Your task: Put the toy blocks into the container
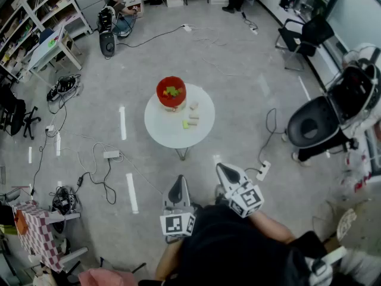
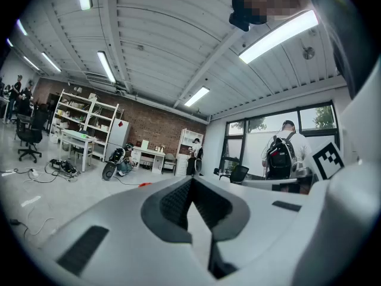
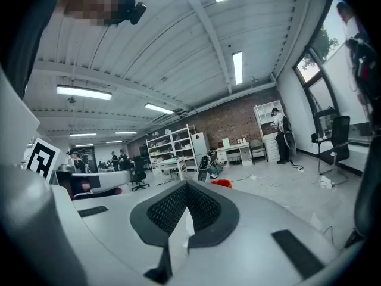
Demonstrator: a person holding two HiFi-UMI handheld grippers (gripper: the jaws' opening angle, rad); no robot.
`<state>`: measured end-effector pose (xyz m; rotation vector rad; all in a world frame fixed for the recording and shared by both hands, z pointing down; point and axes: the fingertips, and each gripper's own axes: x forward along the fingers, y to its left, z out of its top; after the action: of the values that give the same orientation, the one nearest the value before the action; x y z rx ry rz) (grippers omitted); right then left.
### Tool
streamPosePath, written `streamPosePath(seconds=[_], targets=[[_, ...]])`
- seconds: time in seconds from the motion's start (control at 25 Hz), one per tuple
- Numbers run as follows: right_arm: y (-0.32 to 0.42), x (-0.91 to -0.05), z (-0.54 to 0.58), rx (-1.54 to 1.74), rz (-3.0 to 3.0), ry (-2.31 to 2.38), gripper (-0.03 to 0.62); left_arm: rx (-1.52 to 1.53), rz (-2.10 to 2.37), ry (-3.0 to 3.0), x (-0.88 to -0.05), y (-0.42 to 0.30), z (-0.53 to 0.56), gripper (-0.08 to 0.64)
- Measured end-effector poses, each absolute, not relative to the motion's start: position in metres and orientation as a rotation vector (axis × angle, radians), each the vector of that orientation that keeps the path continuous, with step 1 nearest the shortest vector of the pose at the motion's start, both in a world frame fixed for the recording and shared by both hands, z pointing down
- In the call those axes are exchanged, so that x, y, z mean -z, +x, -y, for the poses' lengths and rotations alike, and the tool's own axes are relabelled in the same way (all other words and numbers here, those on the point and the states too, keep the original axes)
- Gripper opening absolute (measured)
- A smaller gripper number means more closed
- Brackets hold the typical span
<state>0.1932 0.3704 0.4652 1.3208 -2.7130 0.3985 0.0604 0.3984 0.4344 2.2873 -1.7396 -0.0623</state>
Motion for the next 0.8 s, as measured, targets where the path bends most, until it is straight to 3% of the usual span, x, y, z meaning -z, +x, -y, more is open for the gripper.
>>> streamPosePath(seconds=[0.8], targets=[[0.155, -0.467, -0.362, -0.404, 2.686, 1.428, -0.003, 0.098, 1.669, 2.342, -0.436, 0.018, -0.385, -0.002]])
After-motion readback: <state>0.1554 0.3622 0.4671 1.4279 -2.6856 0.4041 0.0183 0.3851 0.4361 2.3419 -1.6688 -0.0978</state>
